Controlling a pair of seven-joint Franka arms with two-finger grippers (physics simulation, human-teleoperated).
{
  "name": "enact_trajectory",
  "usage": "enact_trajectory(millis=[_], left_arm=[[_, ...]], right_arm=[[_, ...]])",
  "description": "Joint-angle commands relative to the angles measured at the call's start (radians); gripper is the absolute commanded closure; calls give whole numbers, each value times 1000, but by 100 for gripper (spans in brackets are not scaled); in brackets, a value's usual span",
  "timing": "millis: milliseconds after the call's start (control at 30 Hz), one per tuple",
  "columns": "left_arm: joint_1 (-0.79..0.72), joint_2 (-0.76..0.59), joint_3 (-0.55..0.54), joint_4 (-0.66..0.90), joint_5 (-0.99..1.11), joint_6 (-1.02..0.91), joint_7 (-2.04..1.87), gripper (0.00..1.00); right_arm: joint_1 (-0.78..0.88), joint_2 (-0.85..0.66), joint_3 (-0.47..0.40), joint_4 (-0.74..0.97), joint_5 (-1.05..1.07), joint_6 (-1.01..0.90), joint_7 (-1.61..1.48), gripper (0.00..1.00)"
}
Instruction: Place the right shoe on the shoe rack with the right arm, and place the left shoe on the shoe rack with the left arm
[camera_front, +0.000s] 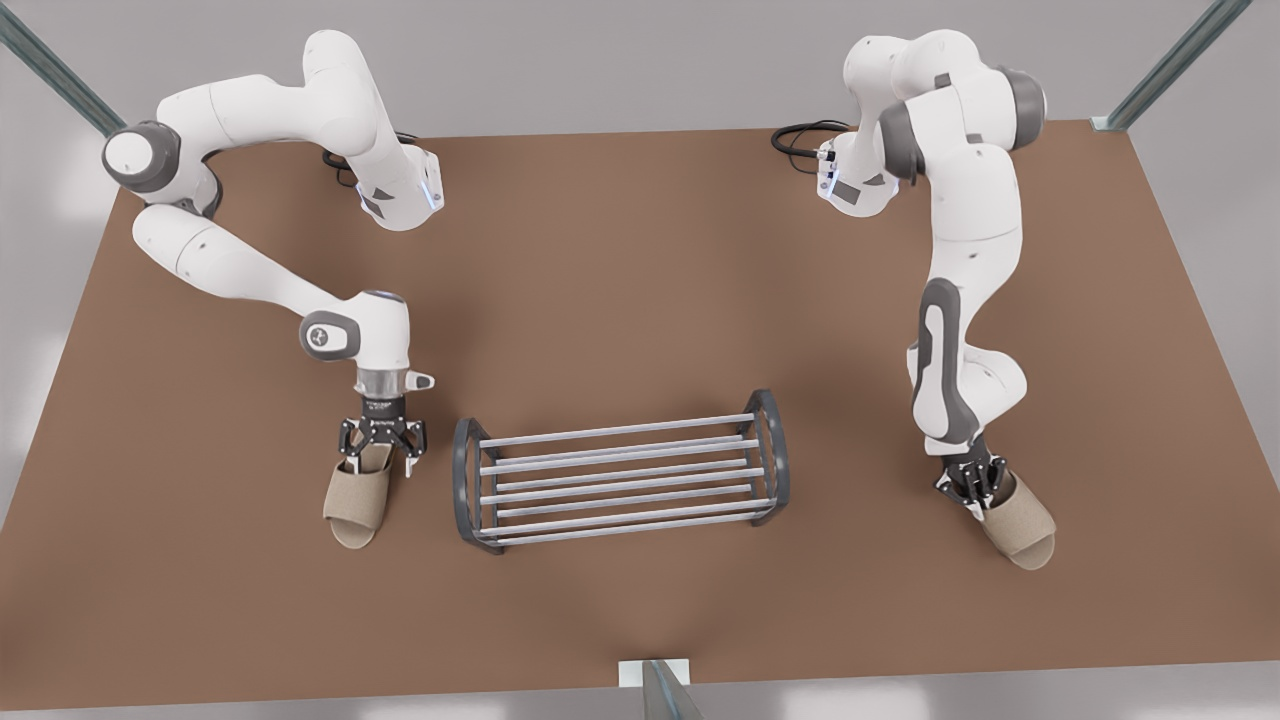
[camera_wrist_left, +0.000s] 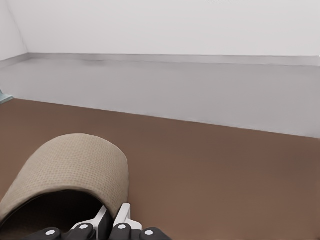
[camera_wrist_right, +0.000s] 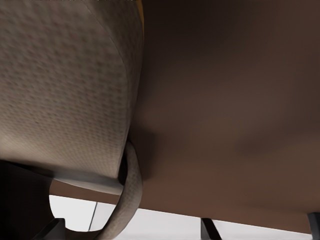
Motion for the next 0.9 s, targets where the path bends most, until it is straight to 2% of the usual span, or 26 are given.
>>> enact_trajectory(millis=[0,100,267,467,667,867], left_arm=[[-2,-29,2,-1,0,78,-605,79],[-29,-138,9,-13,1,135,-605,79],[-221,-448,13,-70,1,280,-600,79],[-454,-586,6,-8,-2,395,-599,79],[-629,-595,3,52,-132,420,-600,79],[-665,-423,3,82,-223,403,-597,79]], right_arm=[[4,1,1,5,-66,0,41,0],[4,1,-2,11,-66,2,59,0],[13,13,-4,28,-66,3,73,0],[40,21,-4,63,-66,3,74,0],[68,22,-2,95,-66,5,76,0],[89,22,-1,126,-66,12,76,0]])
